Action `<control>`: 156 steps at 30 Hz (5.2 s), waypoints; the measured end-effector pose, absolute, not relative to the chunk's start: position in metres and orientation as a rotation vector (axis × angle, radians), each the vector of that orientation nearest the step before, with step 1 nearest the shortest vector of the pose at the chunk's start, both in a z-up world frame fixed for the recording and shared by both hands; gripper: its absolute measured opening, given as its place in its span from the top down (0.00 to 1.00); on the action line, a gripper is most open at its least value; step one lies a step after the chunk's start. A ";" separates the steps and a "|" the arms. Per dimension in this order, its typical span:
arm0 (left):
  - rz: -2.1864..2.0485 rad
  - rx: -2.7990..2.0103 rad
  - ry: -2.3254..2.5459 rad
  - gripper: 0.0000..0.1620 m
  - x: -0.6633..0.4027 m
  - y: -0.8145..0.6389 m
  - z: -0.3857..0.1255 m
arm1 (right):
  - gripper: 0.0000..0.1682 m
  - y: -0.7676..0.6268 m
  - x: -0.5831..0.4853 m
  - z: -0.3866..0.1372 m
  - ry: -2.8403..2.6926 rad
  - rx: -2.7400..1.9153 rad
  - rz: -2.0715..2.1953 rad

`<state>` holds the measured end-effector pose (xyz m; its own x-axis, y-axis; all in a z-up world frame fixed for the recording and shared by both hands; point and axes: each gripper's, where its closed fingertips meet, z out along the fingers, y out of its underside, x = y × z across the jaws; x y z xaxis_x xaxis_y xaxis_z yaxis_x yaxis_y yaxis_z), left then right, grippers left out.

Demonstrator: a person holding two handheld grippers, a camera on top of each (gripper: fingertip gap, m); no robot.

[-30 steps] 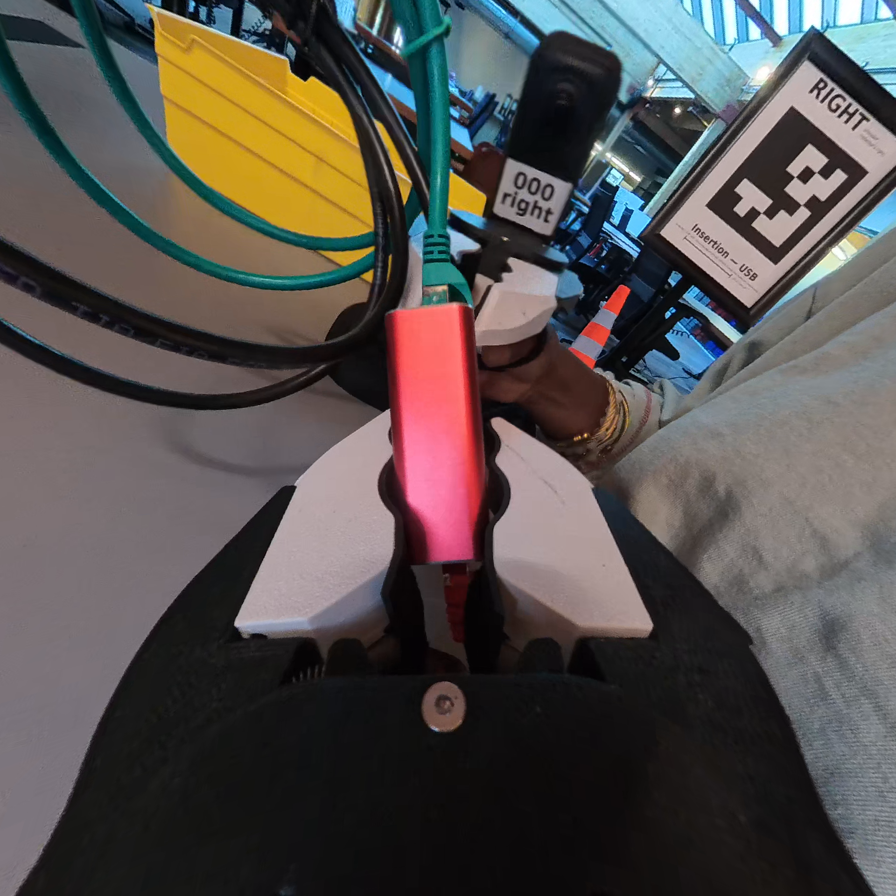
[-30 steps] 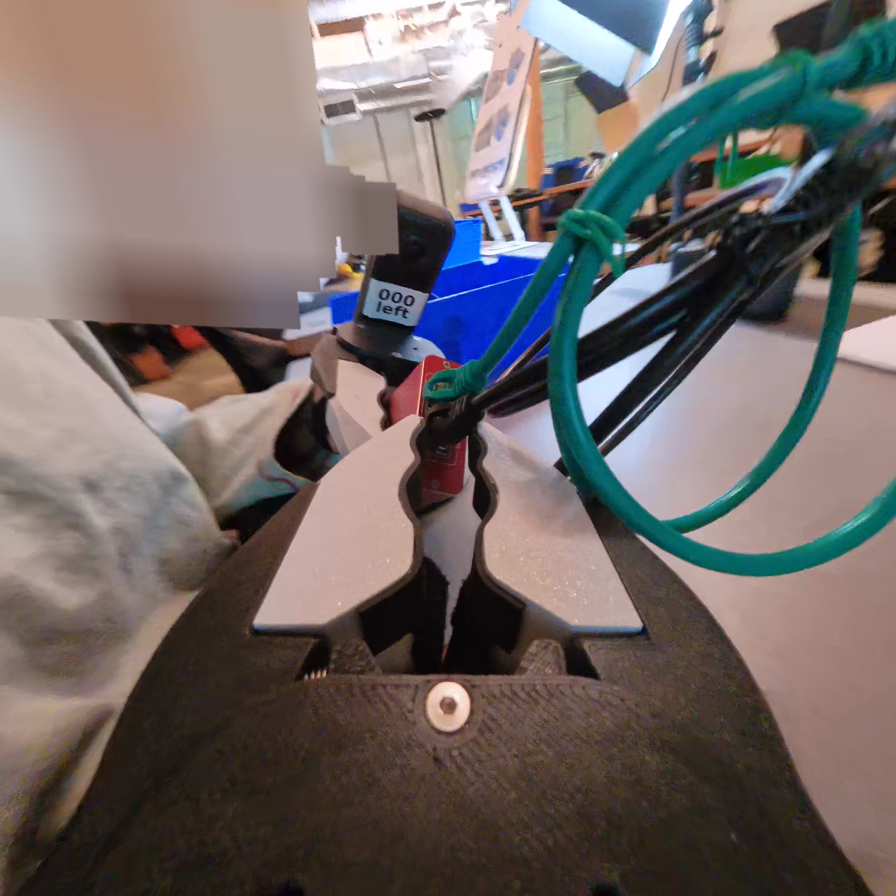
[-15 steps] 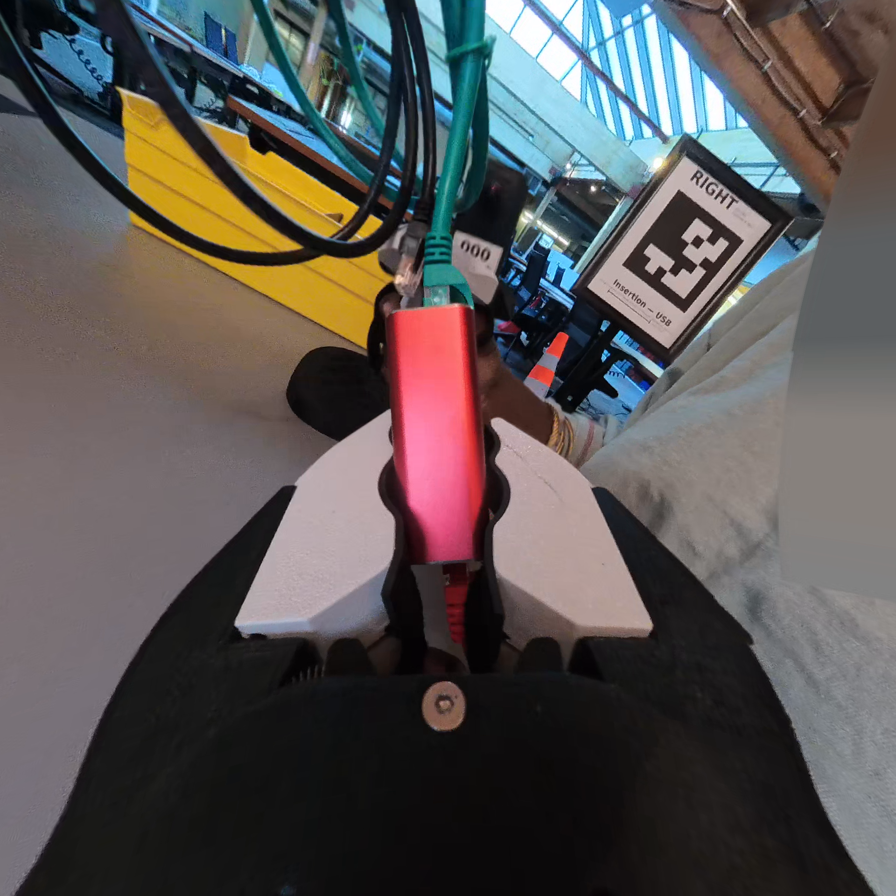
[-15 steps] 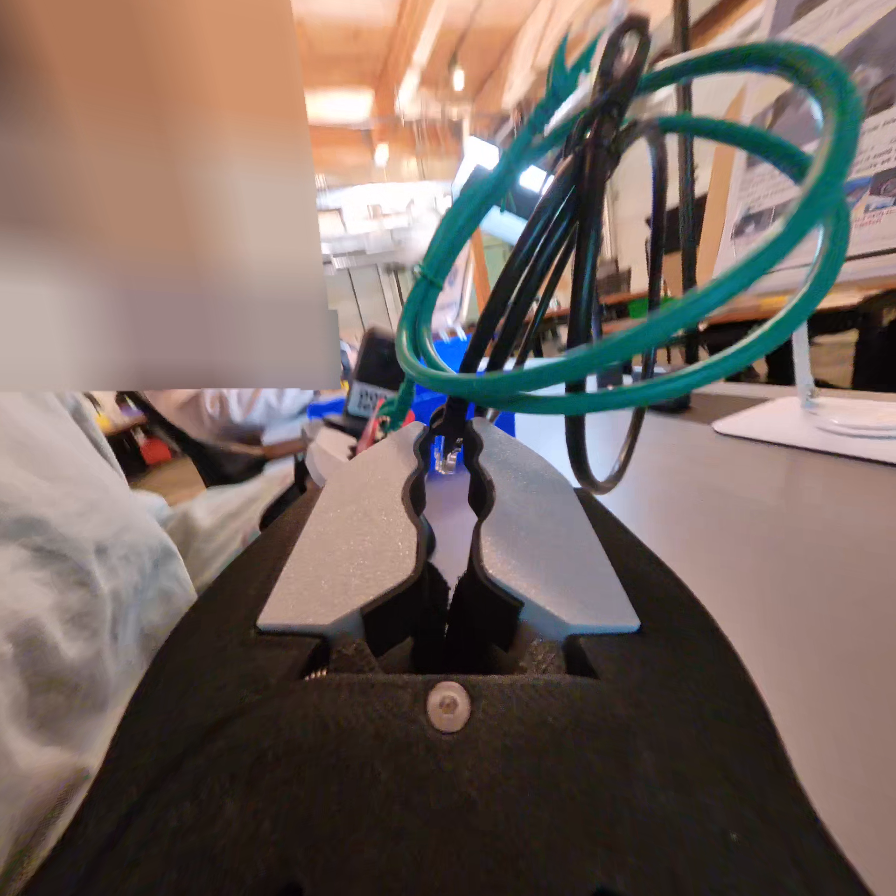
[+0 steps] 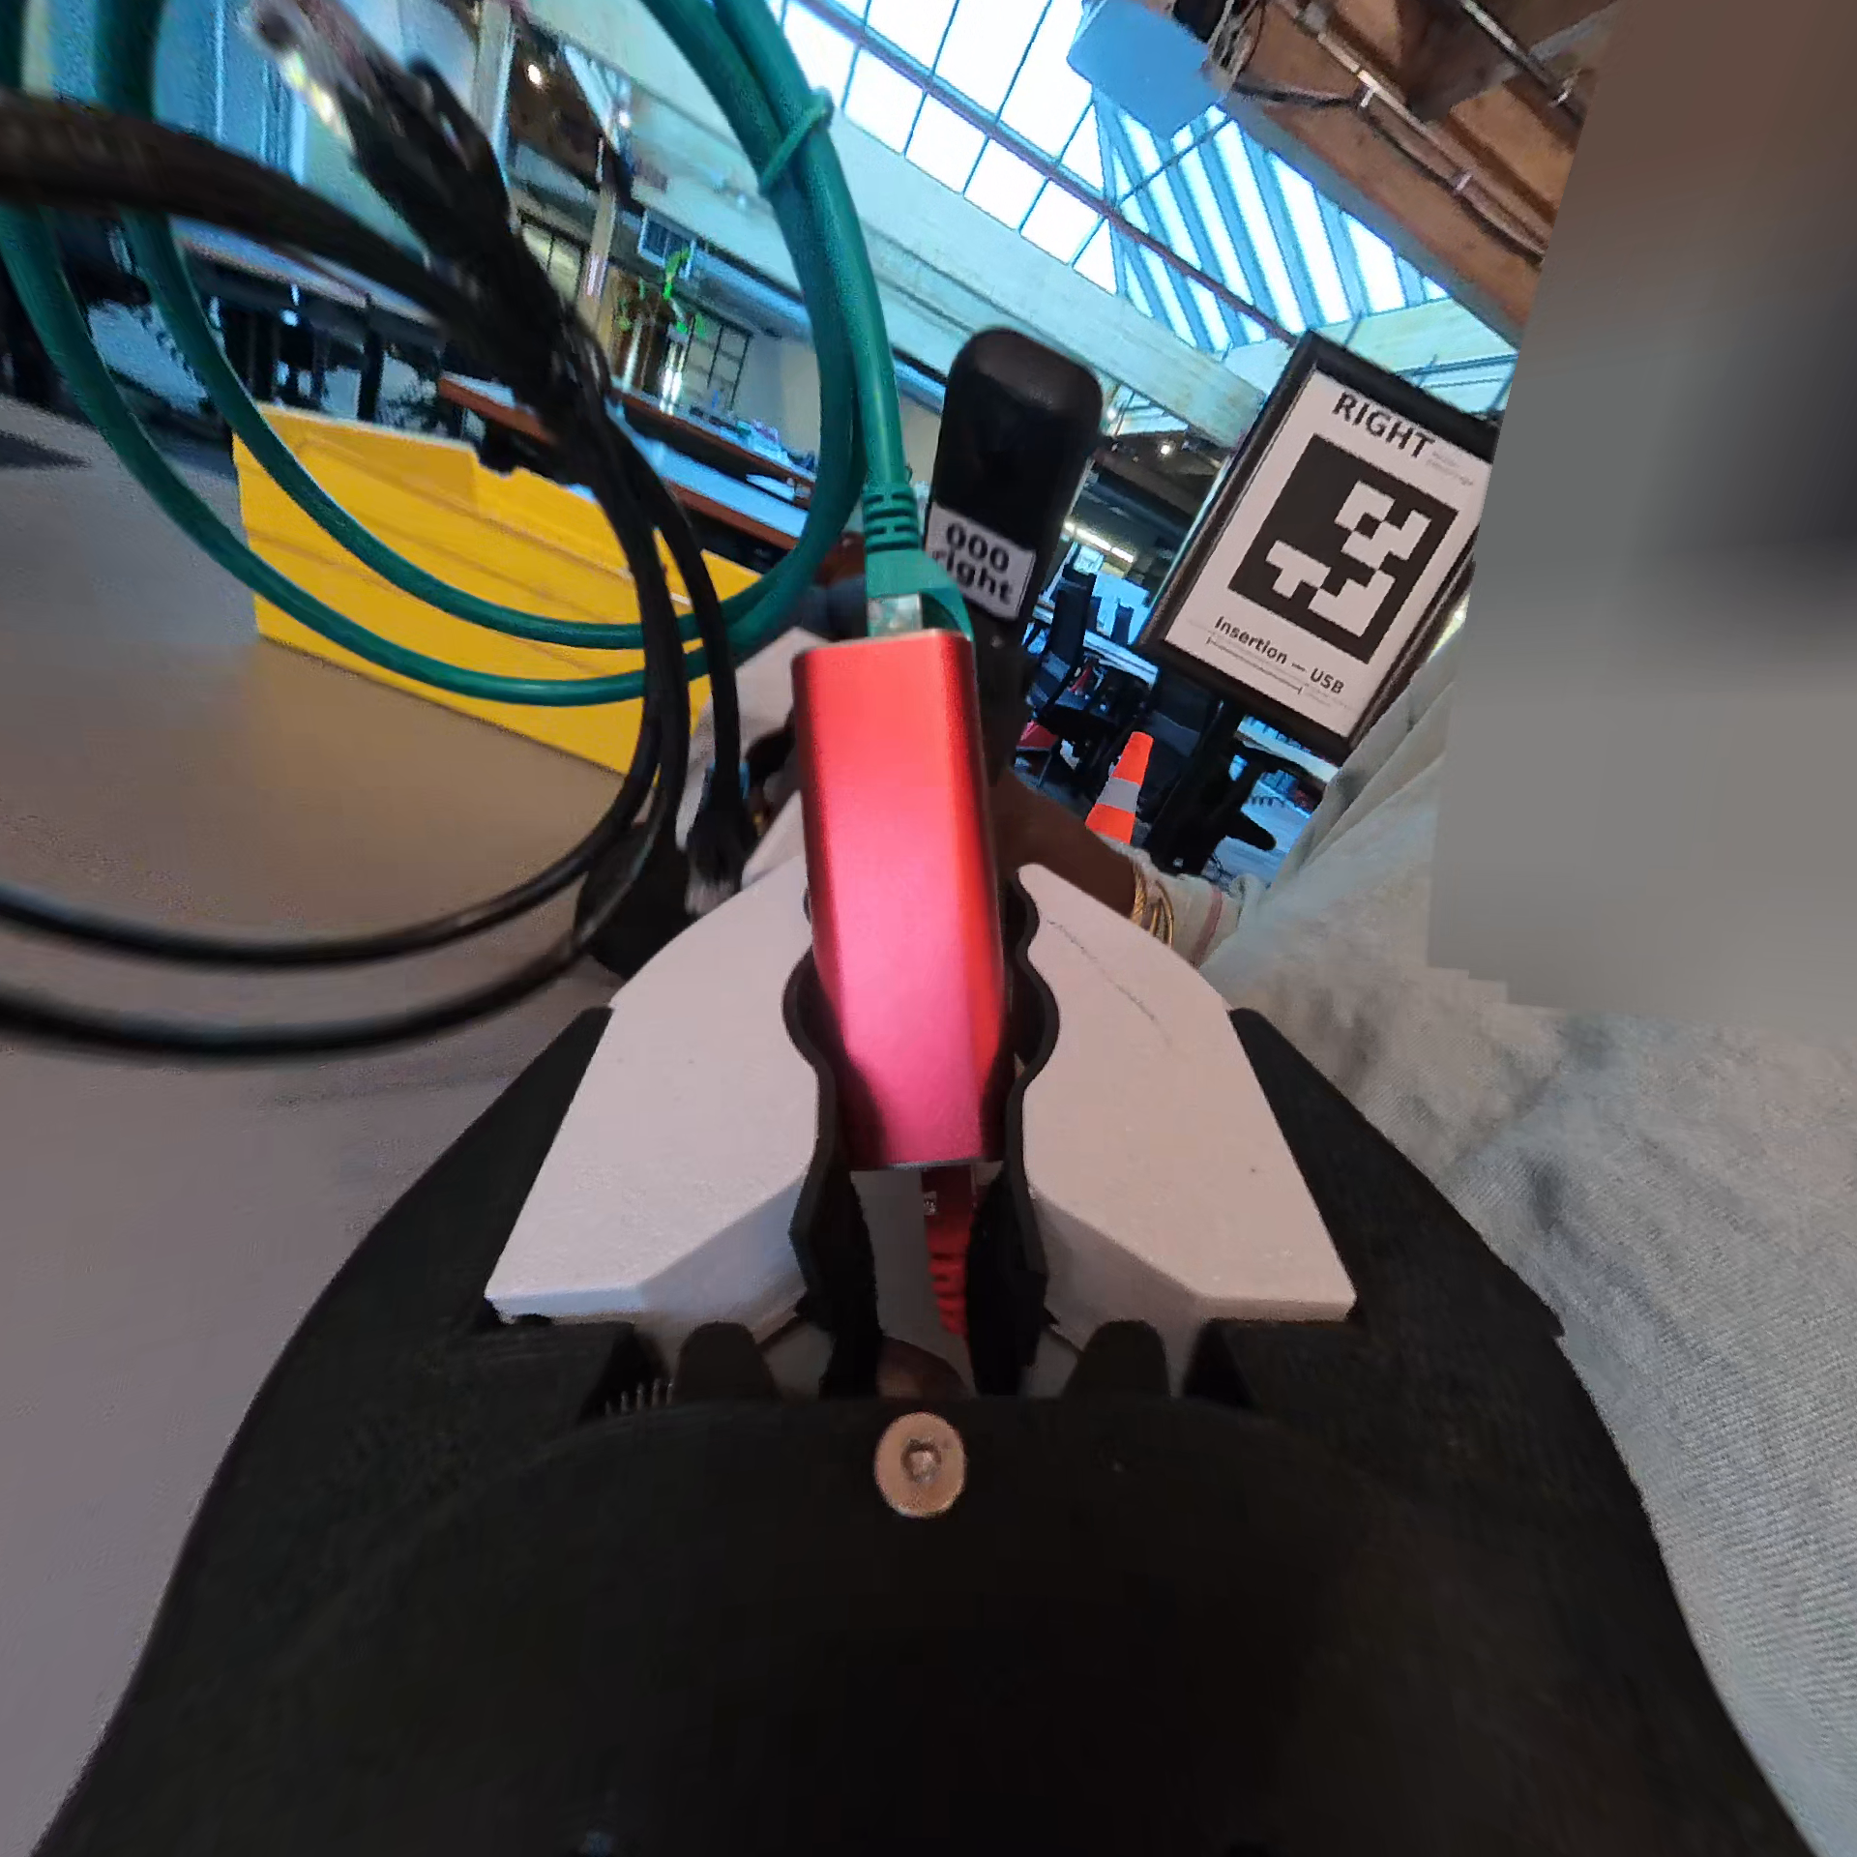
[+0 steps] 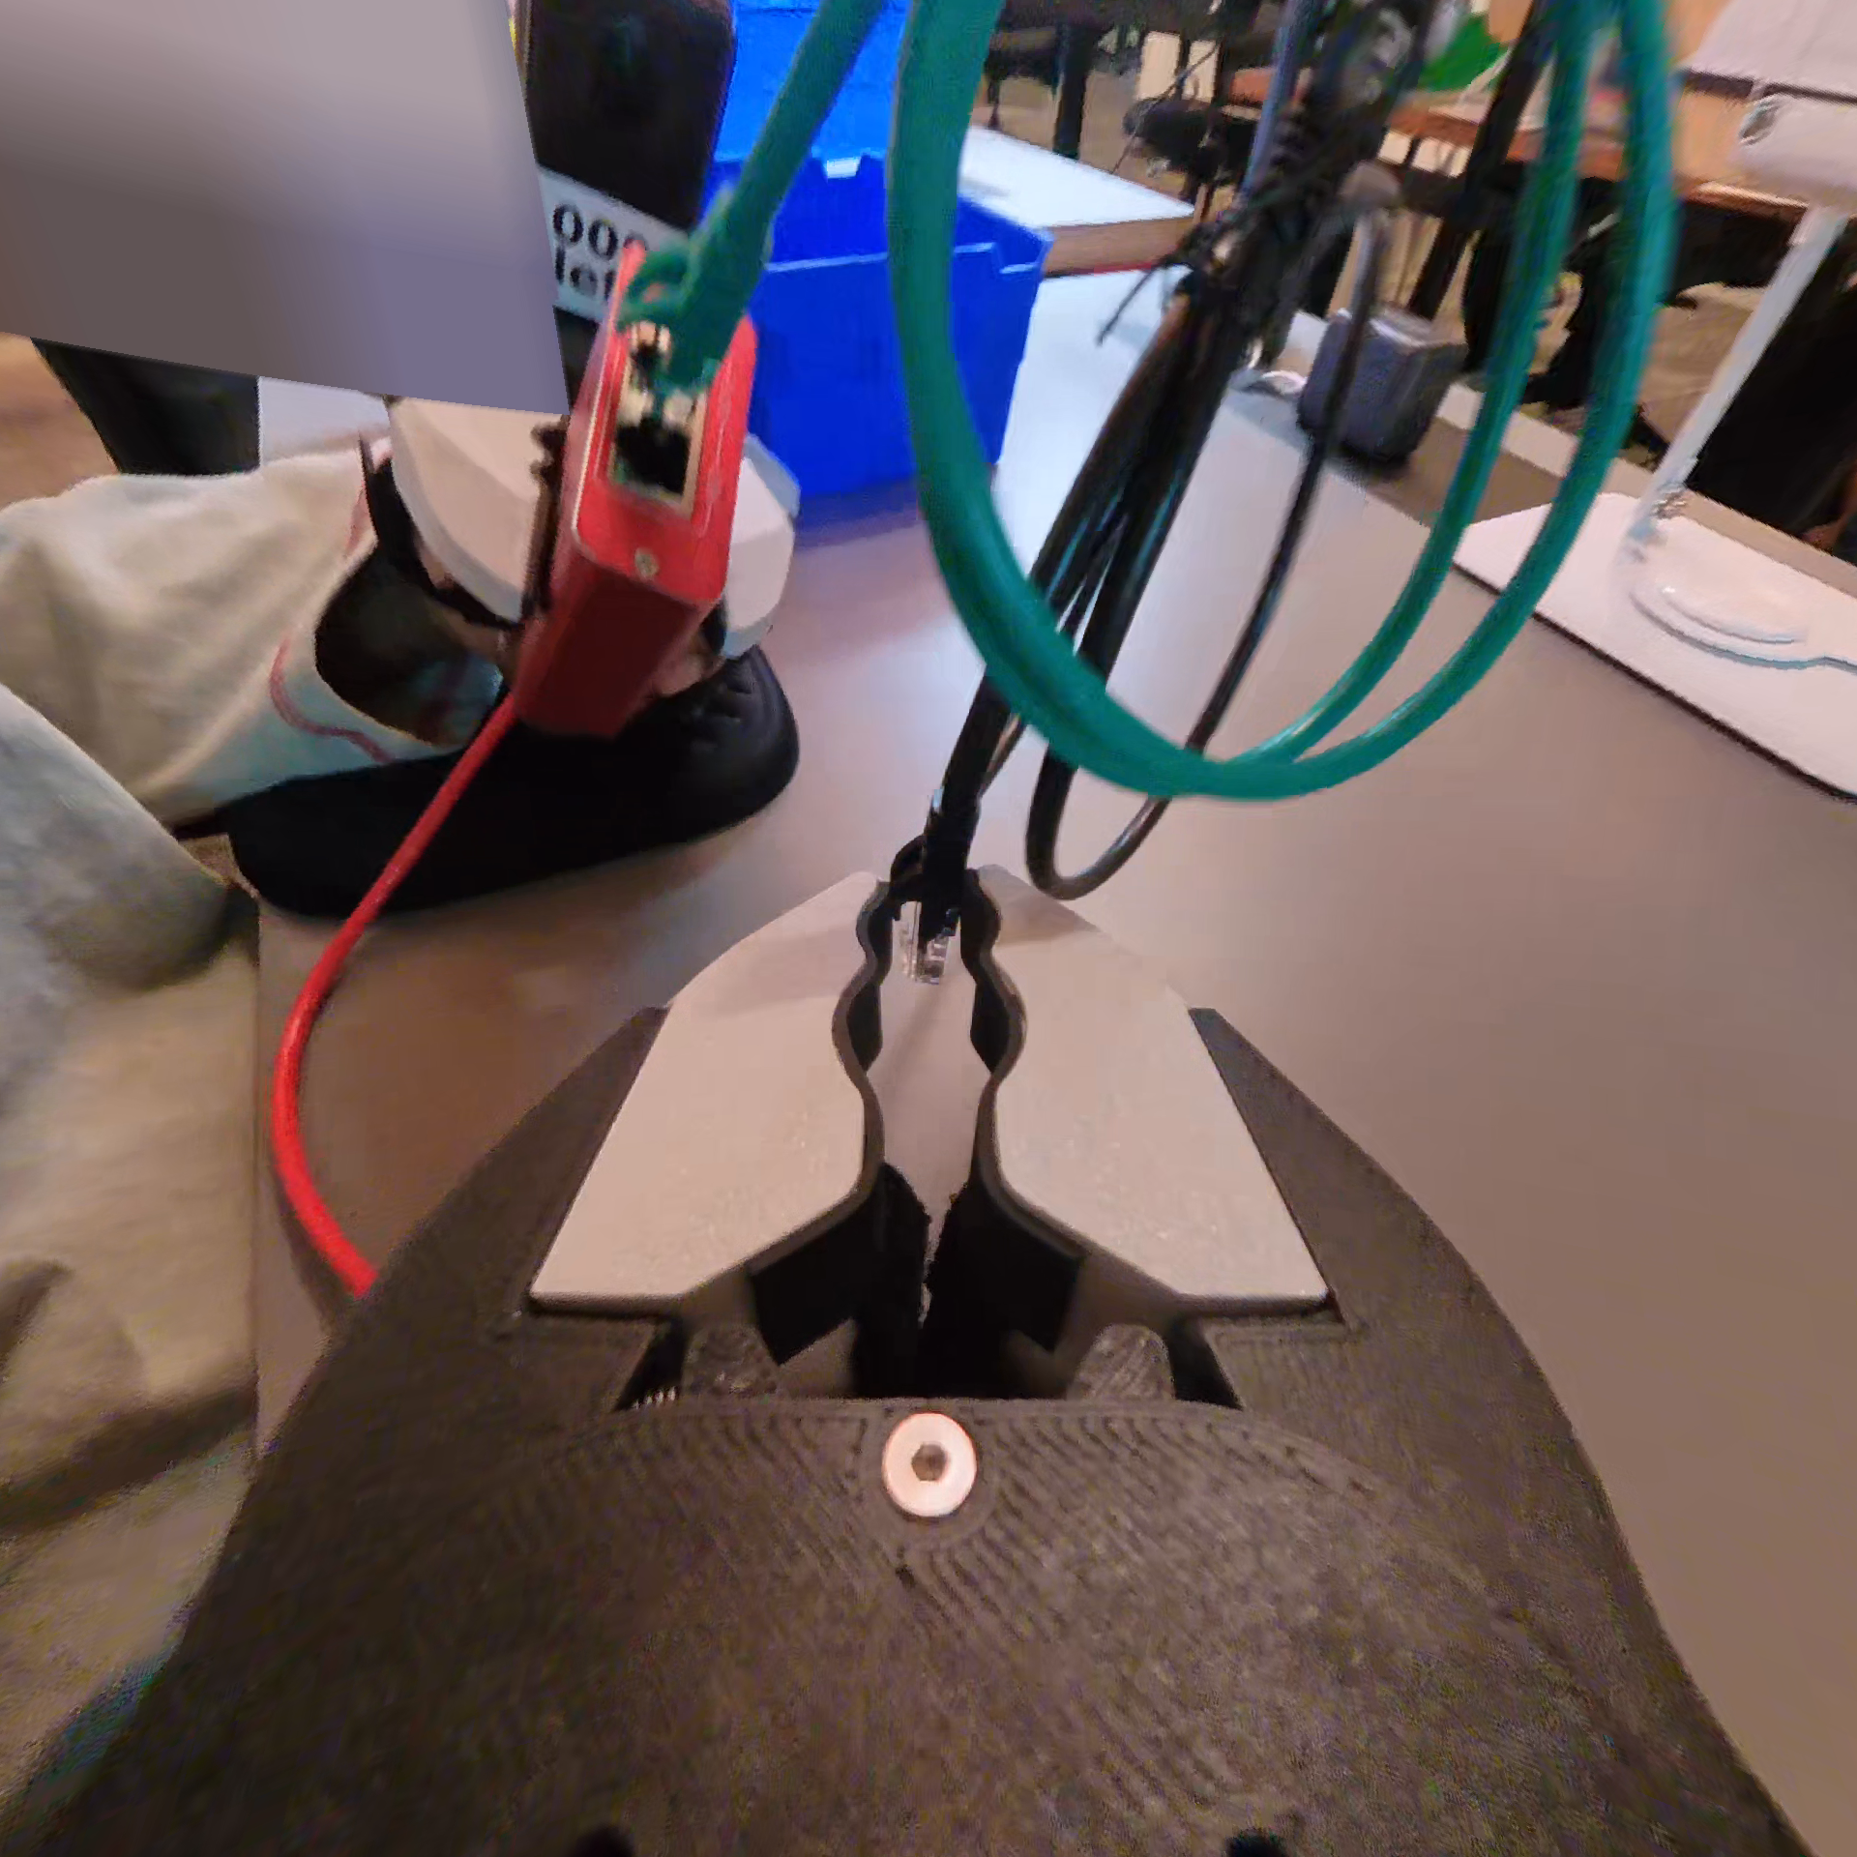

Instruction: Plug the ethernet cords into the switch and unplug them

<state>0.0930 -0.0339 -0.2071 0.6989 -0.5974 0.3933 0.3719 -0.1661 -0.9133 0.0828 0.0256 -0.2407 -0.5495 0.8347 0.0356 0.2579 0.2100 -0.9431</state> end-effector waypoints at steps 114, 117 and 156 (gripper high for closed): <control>-0.803 -1.478 0.138 0.80 0.078 -0.037 -0.202 | 0.93 0.376 0.216 -0.275 -2.327 -1.211 -0.073; -0.799 -1.488 0.125 0.80 0.076 -0.035 -0.204 | 0.84 0.375 0.214 -0.282 -2.289 -1.267 -0.047; -0.629 -1.641 0.243 0.80 0.094 -0.027 -0.223 | 0.91 -0.032 0.070 -0.177 -1.765 -0.837 2.117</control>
<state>0.0944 -0.0268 -0.2226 0.8266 -0.4992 0.2599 0.1948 -0.1794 -0.9643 0.0697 -0.0316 -0.1769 -0.8003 0.5396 -0.2615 0.1603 -0.2276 -0.9605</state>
